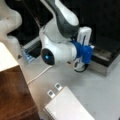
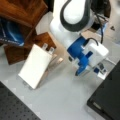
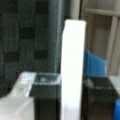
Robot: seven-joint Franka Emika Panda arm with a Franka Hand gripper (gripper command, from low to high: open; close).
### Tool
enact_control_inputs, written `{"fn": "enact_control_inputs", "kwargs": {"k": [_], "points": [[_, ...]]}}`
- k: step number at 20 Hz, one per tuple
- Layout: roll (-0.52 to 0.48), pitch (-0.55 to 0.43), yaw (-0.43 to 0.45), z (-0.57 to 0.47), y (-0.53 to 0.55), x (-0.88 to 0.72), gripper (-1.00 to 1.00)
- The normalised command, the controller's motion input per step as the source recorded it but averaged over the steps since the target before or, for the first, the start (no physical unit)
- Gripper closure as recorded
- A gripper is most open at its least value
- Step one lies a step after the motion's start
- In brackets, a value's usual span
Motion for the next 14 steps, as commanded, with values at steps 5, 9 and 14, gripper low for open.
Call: {"fn": "enact_control_inputs", "kwargs": {"k": [5, 9, 14], "points": [[0.131, 0.023, -0.036, 0.30, 0.19, 0.04, 1.00], [0.130, 0.073, -0.099, 0.34, 0.30, -0.02, 1.00], [0.126, 0.123, -0.154, 0.33, 0.36, -0.14, 1.00]]}}
